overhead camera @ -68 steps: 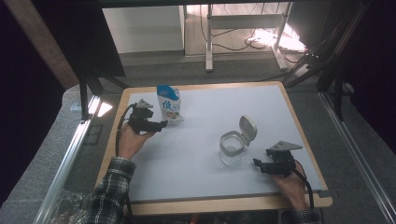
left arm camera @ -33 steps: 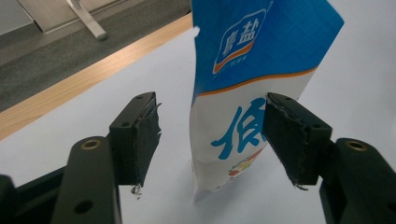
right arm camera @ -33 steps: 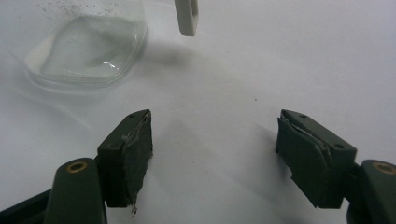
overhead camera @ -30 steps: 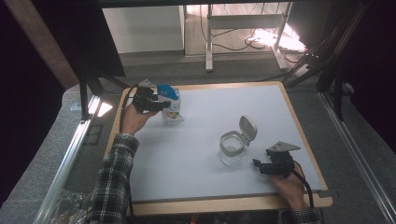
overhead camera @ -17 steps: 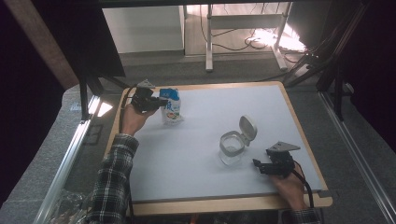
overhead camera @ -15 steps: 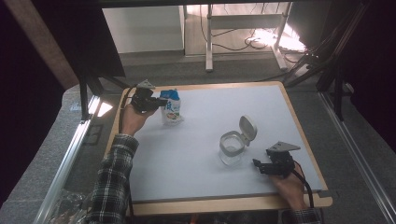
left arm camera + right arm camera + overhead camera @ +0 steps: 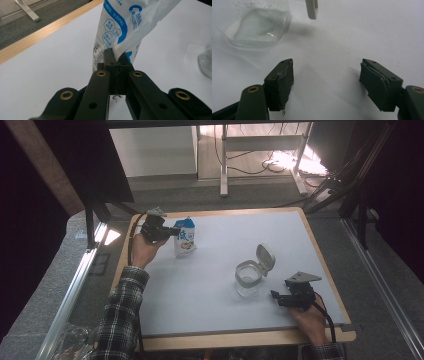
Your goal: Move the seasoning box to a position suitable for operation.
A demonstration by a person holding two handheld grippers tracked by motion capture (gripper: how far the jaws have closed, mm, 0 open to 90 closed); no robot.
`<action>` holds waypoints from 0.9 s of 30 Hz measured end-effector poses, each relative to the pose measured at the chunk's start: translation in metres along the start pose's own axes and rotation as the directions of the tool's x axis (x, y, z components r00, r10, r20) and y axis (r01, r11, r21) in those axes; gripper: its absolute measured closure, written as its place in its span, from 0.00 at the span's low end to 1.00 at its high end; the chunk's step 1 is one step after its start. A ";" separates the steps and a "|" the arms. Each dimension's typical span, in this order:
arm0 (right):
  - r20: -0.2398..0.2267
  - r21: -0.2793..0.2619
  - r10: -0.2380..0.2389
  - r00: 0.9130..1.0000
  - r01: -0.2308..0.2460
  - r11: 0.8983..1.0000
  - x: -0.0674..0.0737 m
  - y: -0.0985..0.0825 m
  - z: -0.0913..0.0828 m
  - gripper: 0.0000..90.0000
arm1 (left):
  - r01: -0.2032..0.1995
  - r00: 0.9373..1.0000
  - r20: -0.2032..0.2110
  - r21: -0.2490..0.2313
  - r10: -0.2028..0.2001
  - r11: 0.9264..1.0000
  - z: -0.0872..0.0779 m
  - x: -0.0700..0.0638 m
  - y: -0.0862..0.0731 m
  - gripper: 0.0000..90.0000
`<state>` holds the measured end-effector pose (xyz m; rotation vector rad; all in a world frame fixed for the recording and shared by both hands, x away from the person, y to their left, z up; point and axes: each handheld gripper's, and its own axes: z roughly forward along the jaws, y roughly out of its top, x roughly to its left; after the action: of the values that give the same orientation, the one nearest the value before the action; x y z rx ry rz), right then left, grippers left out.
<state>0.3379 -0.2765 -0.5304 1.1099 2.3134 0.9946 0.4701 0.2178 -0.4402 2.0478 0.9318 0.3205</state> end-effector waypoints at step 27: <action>0.000 0.001 0.001 1.000 -0.001 1.000 0.000 0.000 0.000 0.31 | -0.079 0.994 0.075 -0.075 0.085 0.994 -0.039 -0.073 -0.008 1.00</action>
<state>0.3379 -0.2765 -0.5304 1.1109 2.3133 0.9939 0.3951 0.1917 -0.4149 2.0213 0.7796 0.3108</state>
